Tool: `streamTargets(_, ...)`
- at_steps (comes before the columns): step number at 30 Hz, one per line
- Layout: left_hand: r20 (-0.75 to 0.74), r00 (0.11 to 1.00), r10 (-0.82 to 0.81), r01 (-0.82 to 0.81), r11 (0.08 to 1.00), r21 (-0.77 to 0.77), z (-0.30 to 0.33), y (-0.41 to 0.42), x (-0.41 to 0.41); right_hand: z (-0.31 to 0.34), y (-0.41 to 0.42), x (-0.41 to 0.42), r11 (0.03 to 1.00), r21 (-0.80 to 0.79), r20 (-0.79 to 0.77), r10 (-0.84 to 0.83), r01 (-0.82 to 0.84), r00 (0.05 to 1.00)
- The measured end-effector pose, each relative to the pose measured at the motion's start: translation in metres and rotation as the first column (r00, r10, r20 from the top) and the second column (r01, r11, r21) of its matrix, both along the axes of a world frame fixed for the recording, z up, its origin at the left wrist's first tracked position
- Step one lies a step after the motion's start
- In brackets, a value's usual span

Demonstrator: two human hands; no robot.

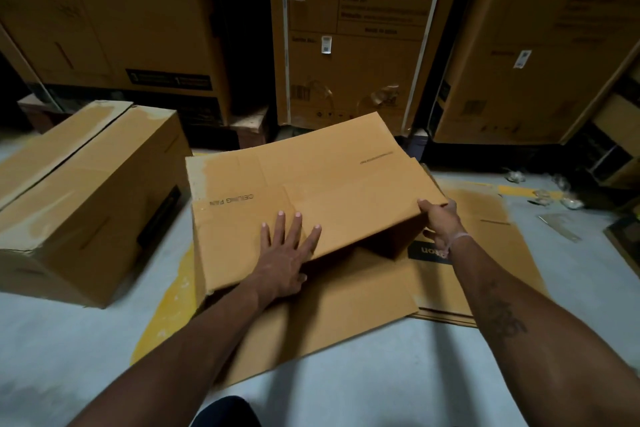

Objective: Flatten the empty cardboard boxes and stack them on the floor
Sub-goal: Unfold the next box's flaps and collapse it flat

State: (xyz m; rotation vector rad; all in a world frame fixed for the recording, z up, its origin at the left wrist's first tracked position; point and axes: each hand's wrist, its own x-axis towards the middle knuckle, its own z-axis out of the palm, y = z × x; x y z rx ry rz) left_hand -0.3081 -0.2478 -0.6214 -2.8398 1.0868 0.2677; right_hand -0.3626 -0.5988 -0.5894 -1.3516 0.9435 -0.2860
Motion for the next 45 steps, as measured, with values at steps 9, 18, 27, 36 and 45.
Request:
streamTargets(9, -0.306, 0.933, -0.188, 0.156, 0.980, -0.128, 0.003, -0.017, -0.001, 0.004, 0.058, -0.012, 0.975, -0.199, -0.342, 0.024, -0.097, 0.939)
streamTargets(18, -0.408, 0.913, -0.032, -0.150, 0.902, -0.406, -0.052, 0.024, -0.012, -0.057, 0.145, -0.023, 0.535, -0.498, -0.606, 0.348, -0.682, 0.715)
streamTargets(27, -0.658, 0.751, 0.050, -0.225, 0.957, -0.183, -0.095, 0.031, -0.009, -0.065, 0.109, 0.007, 0.295, -0.244, -0.807, 0.467, -0.924, 0.362)
streamTargets(36, -0.465, 0.882, 0.082, -0.193, 0.961, -0.196, -0.139, 0.055, -0.009, -0.137, 0.126, -0.054, 0.214, 0.114, -0.892, 0.452, -0.970, -0.006)
streamTargets(45, -0.464, 0.821, 0.331, -0.374, 0.928, 0.000, -0.146, 0.098, -0.022, -0.145, 0.132, -0.056, 0.338, 0.019, -0.877, 0.457, -0.941, 0.146)
